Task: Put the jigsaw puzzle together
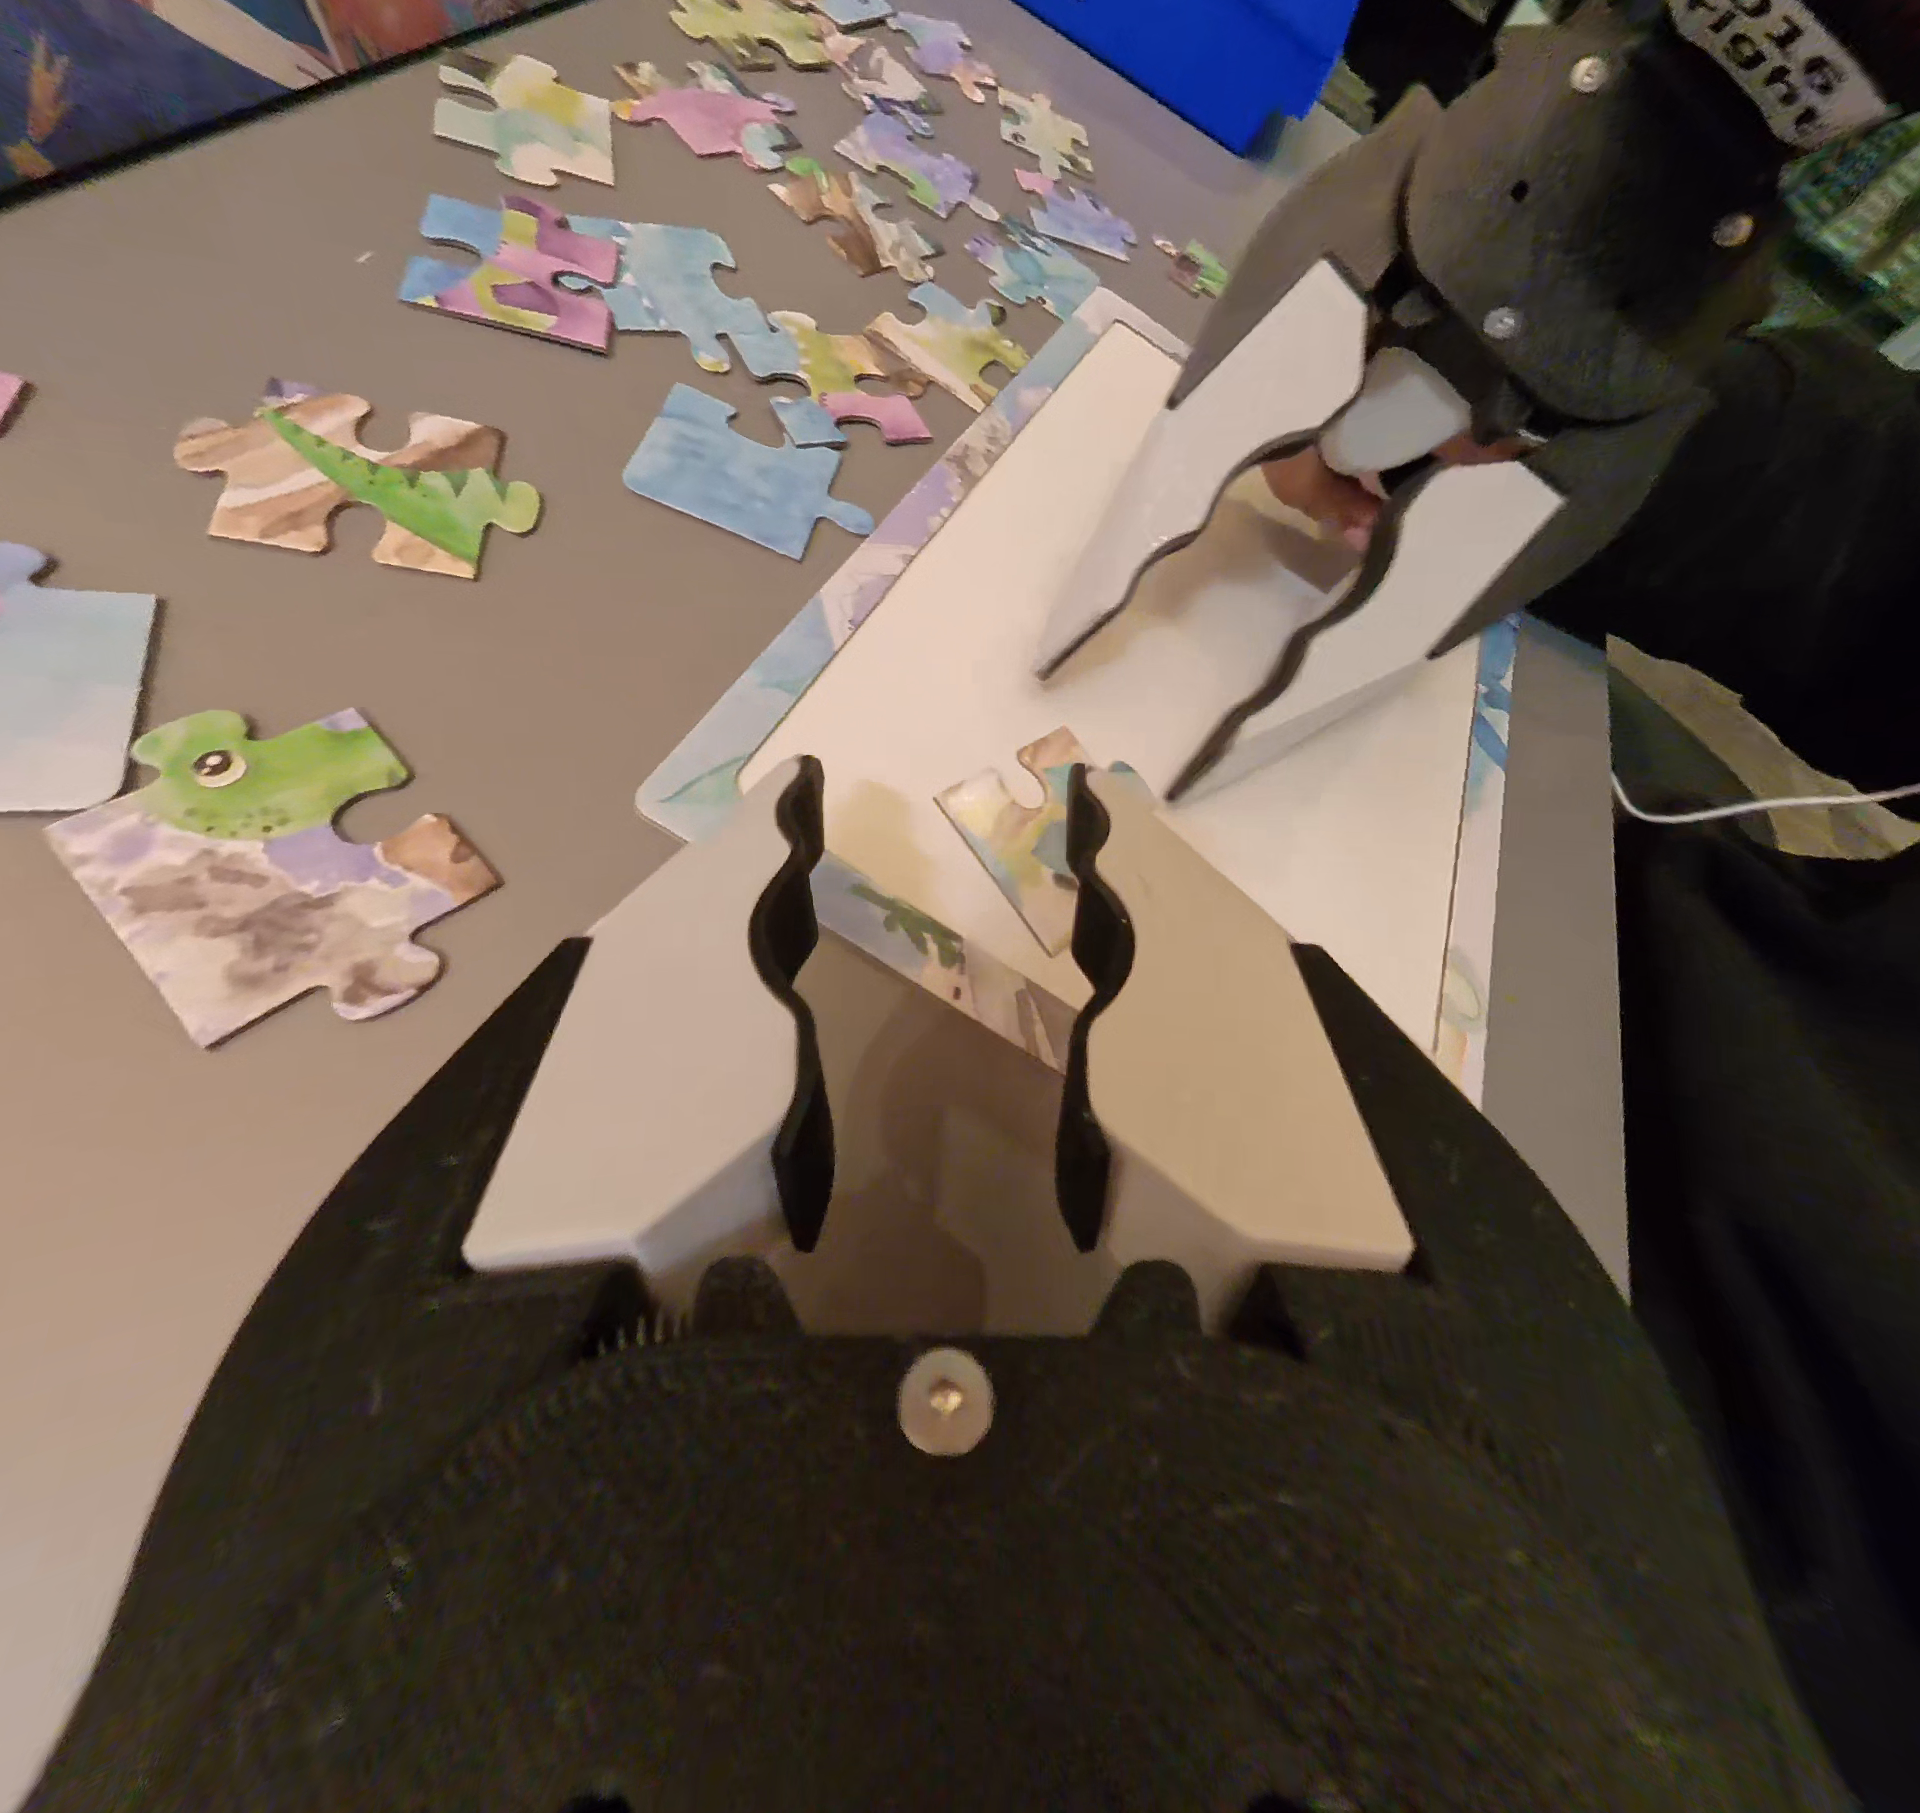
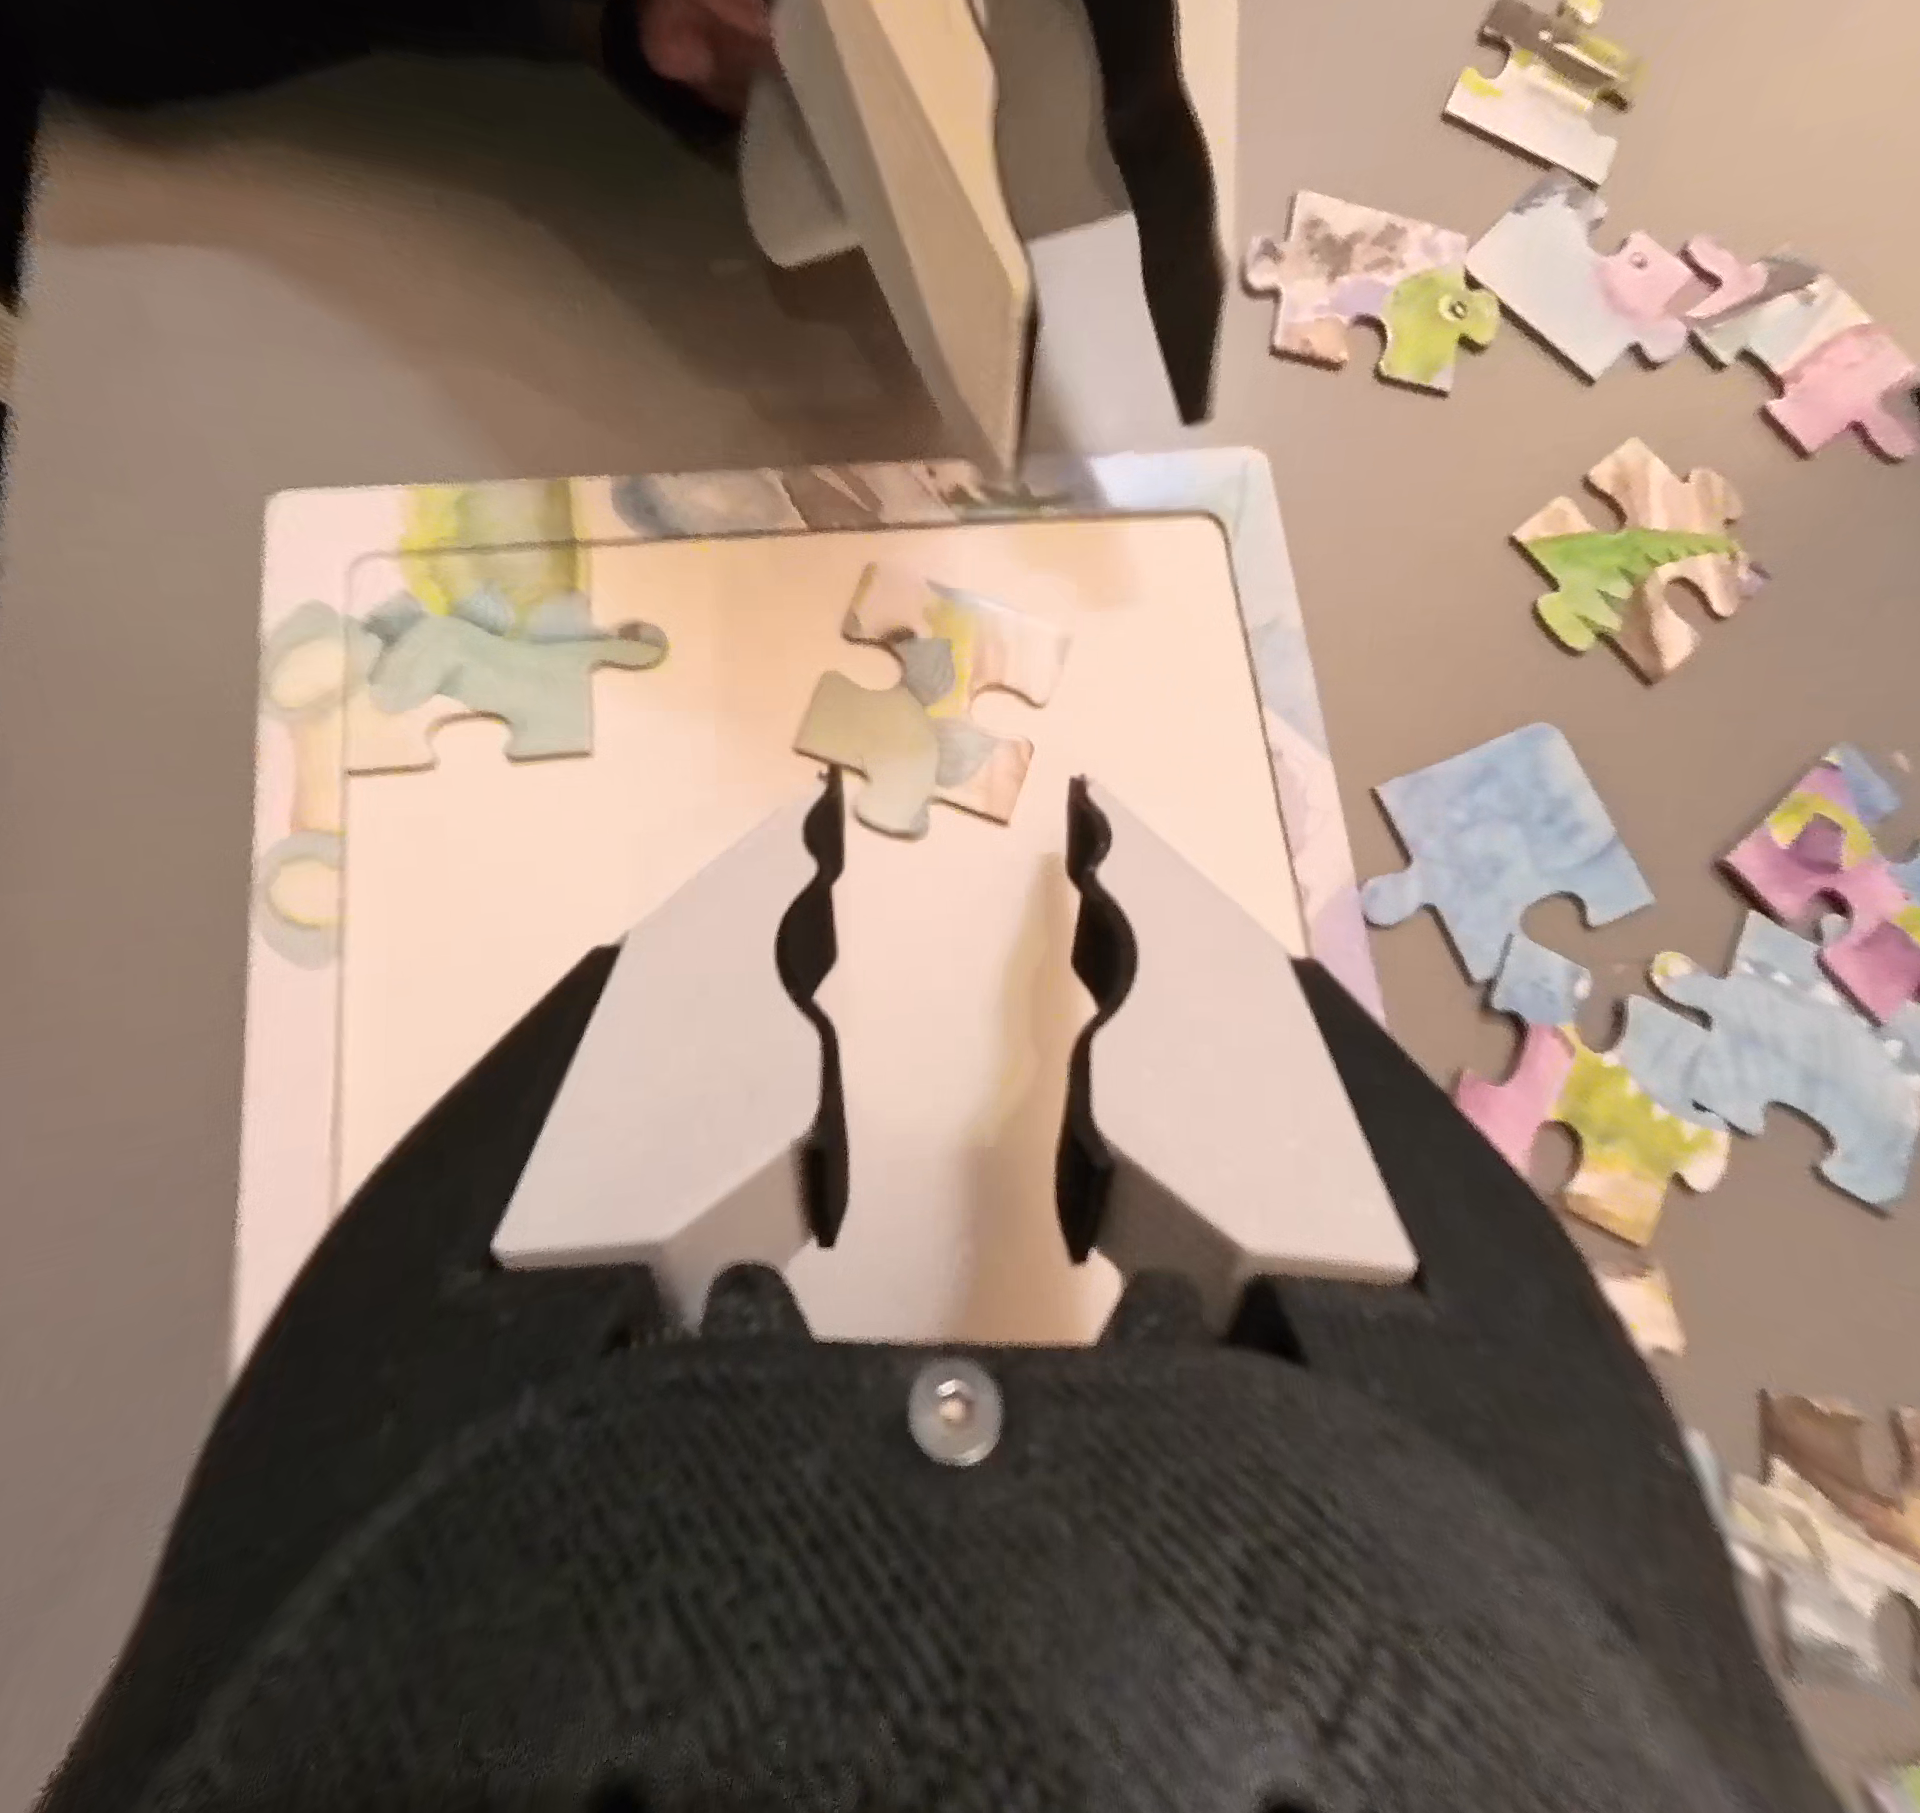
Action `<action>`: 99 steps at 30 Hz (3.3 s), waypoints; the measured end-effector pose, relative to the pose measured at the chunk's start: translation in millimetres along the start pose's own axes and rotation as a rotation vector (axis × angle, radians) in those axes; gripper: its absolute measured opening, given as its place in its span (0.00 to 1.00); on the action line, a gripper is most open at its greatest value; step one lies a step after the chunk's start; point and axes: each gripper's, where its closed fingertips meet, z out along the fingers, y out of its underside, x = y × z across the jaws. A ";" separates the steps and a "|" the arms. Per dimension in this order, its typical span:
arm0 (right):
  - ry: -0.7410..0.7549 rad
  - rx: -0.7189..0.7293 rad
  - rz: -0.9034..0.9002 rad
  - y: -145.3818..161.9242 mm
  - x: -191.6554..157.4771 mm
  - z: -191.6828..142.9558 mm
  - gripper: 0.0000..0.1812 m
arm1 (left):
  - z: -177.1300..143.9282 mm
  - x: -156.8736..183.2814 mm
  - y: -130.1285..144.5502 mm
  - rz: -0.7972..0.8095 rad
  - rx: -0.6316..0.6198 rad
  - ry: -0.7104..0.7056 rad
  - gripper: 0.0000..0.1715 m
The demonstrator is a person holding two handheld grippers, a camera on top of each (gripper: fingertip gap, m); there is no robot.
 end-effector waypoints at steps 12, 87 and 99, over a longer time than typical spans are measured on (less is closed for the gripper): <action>-0.038 -0.045 0.058 -7.0 -7.4 23.2 0.29 | -1.2 -17.9 10.8 -0.048 -0.067 -0.083 0.15; -0.198 -0.026 -0.127 -28.2 -53.8 20.5 0.23 | -3.6 -24.5 8.1 -0.047 -0.048 -0.131 0.22; -0.236 -0.059 -0.099 -22.8 -59.6 26.9 0.00 | -3.5 -24.6 8.0 -0.046 -0.048 -0.132 0.22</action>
